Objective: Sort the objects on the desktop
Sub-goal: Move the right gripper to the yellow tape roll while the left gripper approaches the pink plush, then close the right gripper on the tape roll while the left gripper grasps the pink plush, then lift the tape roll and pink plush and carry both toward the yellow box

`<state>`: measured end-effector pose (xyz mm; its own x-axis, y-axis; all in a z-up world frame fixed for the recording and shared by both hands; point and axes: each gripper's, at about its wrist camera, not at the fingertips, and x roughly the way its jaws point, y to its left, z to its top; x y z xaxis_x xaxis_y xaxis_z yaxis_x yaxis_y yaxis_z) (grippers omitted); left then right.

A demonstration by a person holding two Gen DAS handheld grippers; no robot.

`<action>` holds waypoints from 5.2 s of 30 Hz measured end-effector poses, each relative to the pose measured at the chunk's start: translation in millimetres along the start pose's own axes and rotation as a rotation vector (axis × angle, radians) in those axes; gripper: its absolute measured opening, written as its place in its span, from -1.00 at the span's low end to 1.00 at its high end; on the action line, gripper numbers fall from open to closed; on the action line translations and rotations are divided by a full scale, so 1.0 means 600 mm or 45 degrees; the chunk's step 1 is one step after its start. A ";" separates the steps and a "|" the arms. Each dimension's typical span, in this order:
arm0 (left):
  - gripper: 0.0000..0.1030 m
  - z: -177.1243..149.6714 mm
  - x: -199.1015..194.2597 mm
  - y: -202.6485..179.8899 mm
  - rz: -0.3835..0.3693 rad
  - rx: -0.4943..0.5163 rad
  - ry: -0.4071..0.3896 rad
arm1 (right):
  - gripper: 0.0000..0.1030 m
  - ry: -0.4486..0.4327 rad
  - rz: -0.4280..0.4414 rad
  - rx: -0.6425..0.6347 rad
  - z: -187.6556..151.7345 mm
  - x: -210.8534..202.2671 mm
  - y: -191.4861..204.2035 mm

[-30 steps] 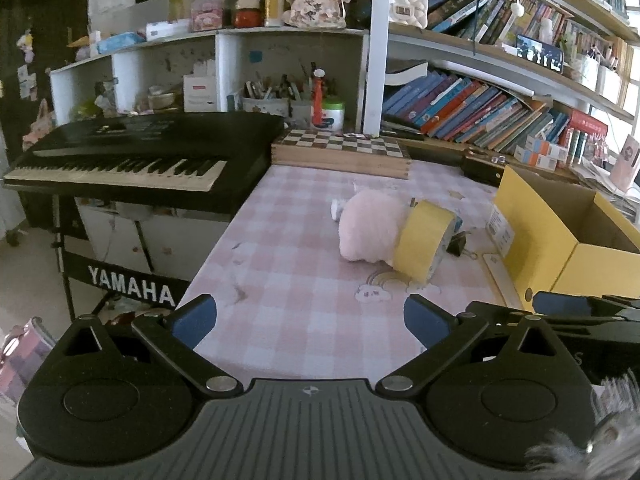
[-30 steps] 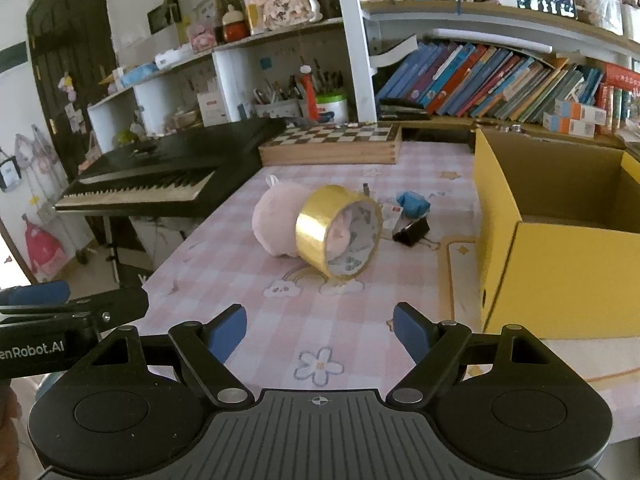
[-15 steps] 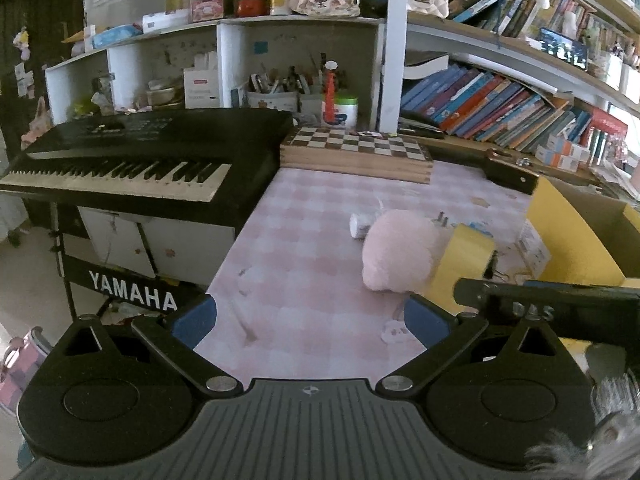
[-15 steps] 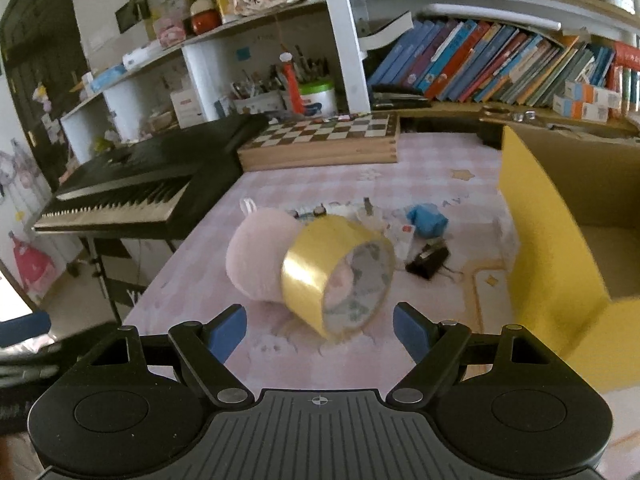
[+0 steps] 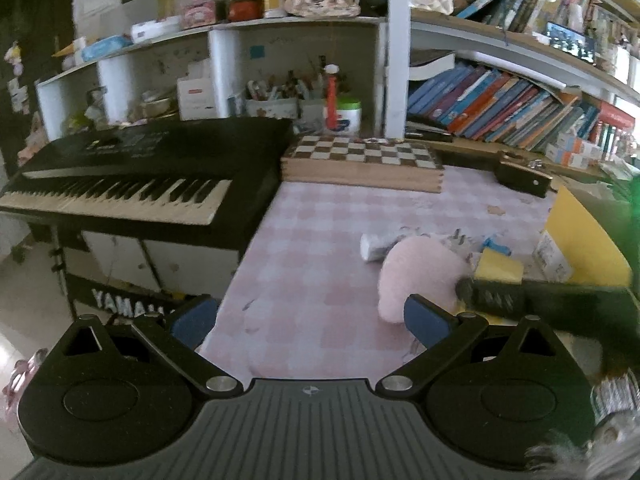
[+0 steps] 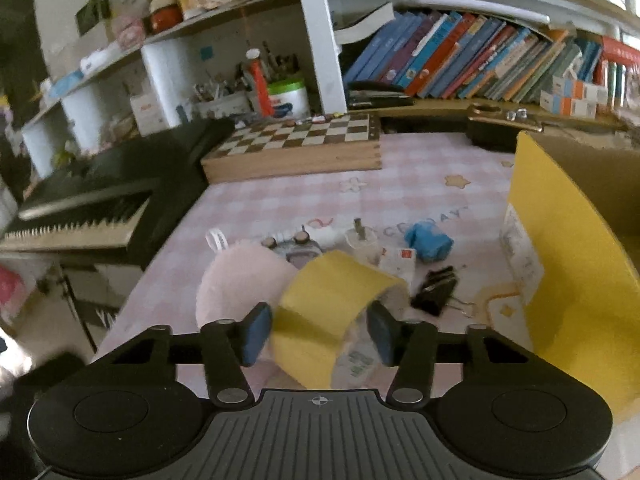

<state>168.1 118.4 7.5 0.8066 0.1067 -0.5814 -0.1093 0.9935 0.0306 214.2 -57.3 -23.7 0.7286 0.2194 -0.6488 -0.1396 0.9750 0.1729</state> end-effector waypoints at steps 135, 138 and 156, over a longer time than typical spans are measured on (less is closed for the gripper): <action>0.34 -0.179 -0.234 -0.155 -0.866 0.382 0.194 | -0.19 0.096 -0.258 0.184 -0.261 -0.413 -0.145; 0.34 -0.182 -0.238 -0.168 -0.900 0.414 0.198 | -0.19 0.091 -0.287 0.217 -0.269 -0.424 -0.154; 0.34 -0.196 -0.259 -0.231 -1.061 0.553 0.197 | -0.19 0.048 -0.430 0.368 -0.307 -0.481 -0.195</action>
<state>-10.4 -40.4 -2.0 0.4386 -0.6179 -0.6525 0.7167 0.6786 -0.1609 -103.0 -228.3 6.7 0.6755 -0.1030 -0.7301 0.2988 0.9435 0.1433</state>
